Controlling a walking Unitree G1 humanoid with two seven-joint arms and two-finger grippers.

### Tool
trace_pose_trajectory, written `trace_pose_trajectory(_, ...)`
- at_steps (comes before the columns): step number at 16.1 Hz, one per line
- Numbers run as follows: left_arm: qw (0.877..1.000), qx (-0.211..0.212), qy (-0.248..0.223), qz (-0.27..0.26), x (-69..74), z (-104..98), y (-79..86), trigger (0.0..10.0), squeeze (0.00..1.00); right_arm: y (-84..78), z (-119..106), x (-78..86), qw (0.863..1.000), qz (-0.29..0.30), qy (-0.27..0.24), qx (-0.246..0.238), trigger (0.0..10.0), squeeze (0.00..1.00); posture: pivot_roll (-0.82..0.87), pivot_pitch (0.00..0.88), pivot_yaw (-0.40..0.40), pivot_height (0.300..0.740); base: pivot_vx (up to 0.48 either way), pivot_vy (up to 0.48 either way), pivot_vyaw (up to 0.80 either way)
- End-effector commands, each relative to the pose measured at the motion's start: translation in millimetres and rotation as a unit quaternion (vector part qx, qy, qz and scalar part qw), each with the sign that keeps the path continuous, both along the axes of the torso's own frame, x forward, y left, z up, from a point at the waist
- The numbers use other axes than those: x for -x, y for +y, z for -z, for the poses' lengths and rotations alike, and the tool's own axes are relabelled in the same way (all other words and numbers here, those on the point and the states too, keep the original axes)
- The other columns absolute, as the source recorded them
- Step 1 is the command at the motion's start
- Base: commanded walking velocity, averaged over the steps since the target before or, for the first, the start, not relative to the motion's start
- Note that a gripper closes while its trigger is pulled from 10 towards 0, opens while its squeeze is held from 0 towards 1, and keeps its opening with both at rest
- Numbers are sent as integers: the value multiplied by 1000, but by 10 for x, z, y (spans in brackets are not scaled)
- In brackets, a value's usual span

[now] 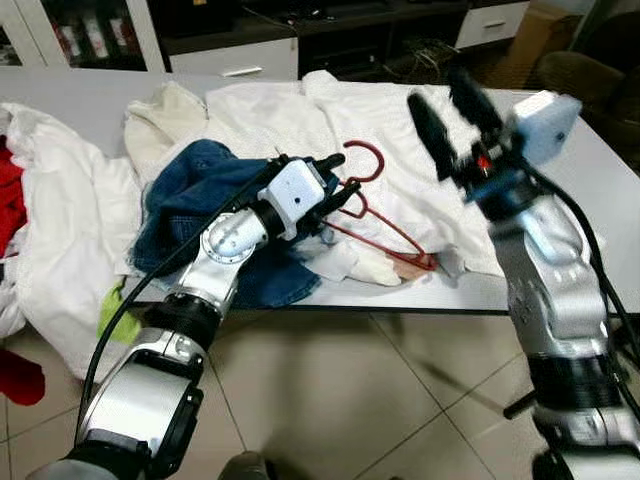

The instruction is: Hang hanger

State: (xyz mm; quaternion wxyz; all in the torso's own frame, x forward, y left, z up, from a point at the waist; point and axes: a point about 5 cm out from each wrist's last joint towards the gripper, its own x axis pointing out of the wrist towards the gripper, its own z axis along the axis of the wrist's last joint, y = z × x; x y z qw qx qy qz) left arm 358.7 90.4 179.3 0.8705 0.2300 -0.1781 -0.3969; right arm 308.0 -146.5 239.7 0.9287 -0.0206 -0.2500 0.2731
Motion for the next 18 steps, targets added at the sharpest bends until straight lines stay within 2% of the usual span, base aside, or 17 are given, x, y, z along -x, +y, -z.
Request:
trace_pose_trajectory(1,1000,-3,-11,0,-27,-71,-5,10000,0,-11,86,44,999,-22,22,14,10000,0,121,1,8,740,0,0,0)
trace_pose_trajectory(3,1000,-3,-11,-2,-31,-70,13,10000,0,1,349,123,996,-47,69,46,10000,0,121,1,8,740,0,0,0)
trace_pose_trajectory(9,1000,-3,-11,-9,-35,-60,57,10000,0,76,604,109,990,-62,118,56,10000,0,126,2,-1,740,0,0,0)
trace_pose_trajectory(18,1000,-4,-13,-15,-36,-58,93,10000,0,235,664,16,987,-84,123,63,10000,0,135,1,1,740,0,0,0)
